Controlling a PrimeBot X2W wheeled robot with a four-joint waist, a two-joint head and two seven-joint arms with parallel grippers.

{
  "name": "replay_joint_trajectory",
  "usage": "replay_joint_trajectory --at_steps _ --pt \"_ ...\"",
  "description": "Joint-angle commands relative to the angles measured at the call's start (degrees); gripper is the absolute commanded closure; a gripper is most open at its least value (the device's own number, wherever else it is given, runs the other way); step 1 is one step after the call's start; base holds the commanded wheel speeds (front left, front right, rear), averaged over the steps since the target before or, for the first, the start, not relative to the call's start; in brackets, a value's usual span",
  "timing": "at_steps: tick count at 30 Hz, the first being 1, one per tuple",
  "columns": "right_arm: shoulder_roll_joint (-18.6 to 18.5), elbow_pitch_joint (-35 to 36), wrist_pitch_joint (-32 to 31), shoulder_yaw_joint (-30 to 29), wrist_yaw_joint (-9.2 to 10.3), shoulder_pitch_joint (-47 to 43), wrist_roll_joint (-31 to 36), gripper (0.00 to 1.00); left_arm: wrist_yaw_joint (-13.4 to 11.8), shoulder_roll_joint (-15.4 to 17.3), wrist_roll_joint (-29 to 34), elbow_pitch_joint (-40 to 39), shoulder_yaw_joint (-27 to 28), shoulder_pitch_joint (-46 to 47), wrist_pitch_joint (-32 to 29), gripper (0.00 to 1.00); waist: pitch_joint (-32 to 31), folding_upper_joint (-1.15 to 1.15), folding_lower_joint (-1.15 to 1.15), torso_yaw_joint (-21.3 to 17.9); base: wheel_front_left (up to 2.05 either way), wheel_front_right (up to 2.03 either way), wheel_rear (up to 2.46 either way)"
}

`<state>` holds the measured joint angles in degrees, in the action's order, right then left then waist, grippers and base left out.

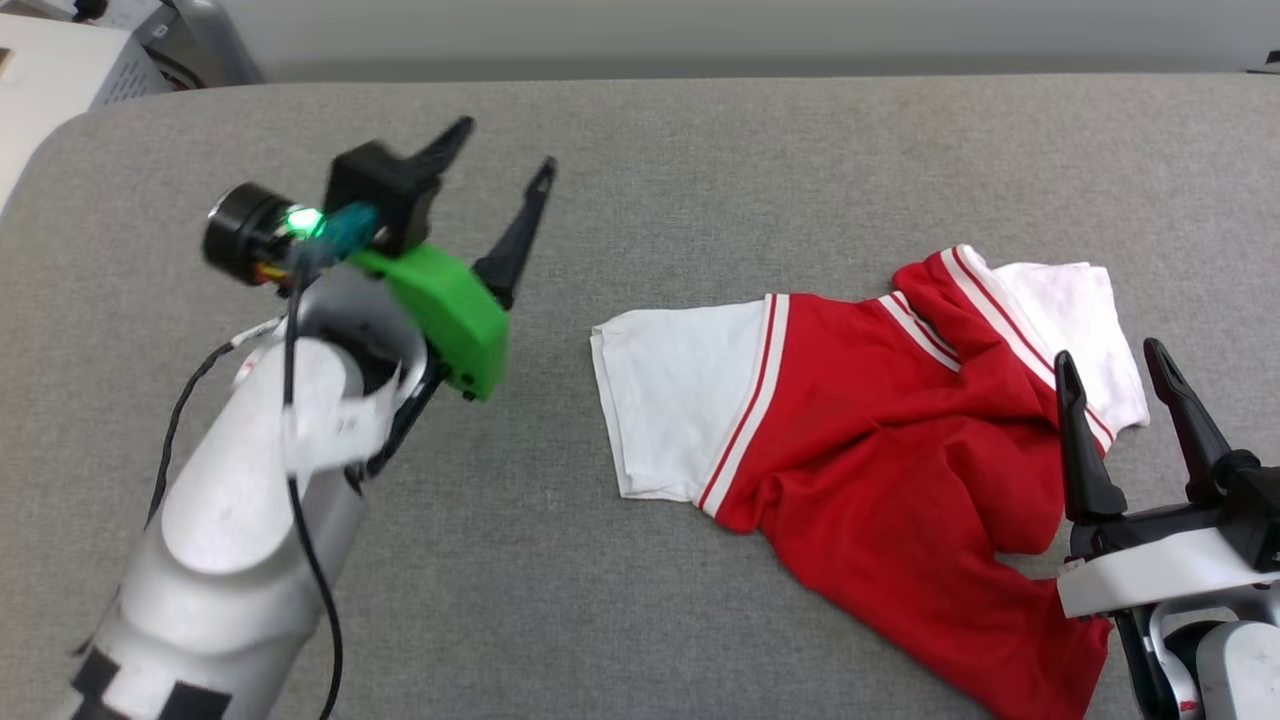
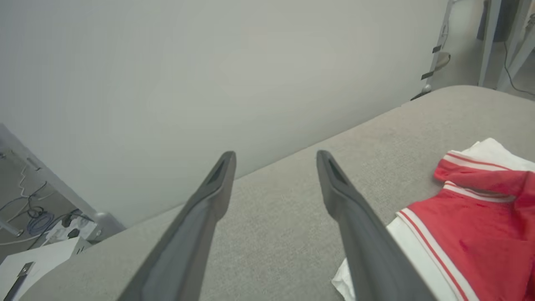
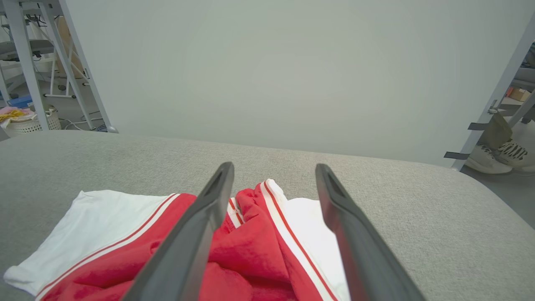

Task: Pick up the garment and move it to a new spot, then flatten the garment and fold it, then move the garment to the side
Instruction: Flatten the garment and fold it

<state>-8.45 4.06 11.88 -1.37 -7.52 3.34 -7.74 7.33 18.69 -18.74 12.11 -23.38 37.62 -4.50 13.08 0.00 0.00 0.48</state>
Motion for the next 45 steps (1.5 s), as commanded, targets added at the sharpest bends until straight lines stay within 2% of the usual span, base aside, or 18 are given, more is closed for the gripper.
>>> replay_joint_trajectory --at_steps 1,7,13,19,26,27,31,36,41,45 --pt "0.1 0.4 0.3 0.2 0.03 -0.5 0.7 0.0 0.1 1.5 -3.6 0.8 -2.9 2.9 -4.0 0.0 1.0 0.0 0.0 -0.8 0.0 0.0 0.0" --pt "0.0 0.9 0.6 1.3 0.03 1.2 1.4 0.0 0.1 5.9 -17.4 3.5 -17.3 13.3 -22.3 0.0 3.5 0.0 0.0 -2.4 0.0 0.0 0.0" --pt "0.1 0.9 0.9 2.6 0.03 3.4 1.7 0.0 0.1 7.6 -24.2 6.8 -30.1 20.9 -33.3 0.0 6.8 0.0 0.0 -4.2 0.0 0.0 0.0" --pt "0.4 0.3 1.5 4.1 0.03 5.9 1.9 0.0 0.1 7.9 -27.3 12.2 -39.5 26.2 -36.8 0.0 10.1 0.0 0.0 -6.4 0.0 0.0 0.0" --pt "0.6 -1.3 2.4 5.3 0.03 8.4 2.0 0.0 0.1 6.7 -30.3 20.5 -48.2 26.6 -34.8 0.0 12.5 0.0 0.0 -8.3 0.0 0.0 0.0" --pt "0.5 -1.6 2.6 4.8 0.03 8.6 2.1 0.0 0.2 6.9 -29.3 20.8 -49.5 25.5 -35.9 1.0 12.3 0.0 0.0 -8.3 0.0 0.0 0.0" --pt "0.1 -1.9 2.7 3.8 0.03 8.9 2.4 0.0 0.2 7.3 -29.5 19.8 -49.8 24.7 -33.7 1.0 11.0 0.0 0.0 -7.5 0.0 0.0 0.0" --pt "-2.0 -1.5 2.6 2.2 0.03 9.8 2.5 0.0 0.2 8.9 -30.2 19.0 -49.8 24.9 -25.5 1.0 8.2 0.0 0.0 -6.0 0.0 0.0 0.0" --pt "-6.7 -1.1 0.7 0.1 0.03 11.5 2.3 0.0 0.2 11.0 -31.0 18.1 -48.2 24.3 -16.3 1.0 5.6 0.0 0.0 -4.2 0.0 0.0 0.0" --pt "-11.7 0.0 -3.5 0.2 0.03 13.6 1.7 0.0 -0.8 14.3 -31.8 15.5 -45.9 22.0 -10.4 1.0 4.1 0.0 0.0 -2.6 0.0 0.0 0.0"
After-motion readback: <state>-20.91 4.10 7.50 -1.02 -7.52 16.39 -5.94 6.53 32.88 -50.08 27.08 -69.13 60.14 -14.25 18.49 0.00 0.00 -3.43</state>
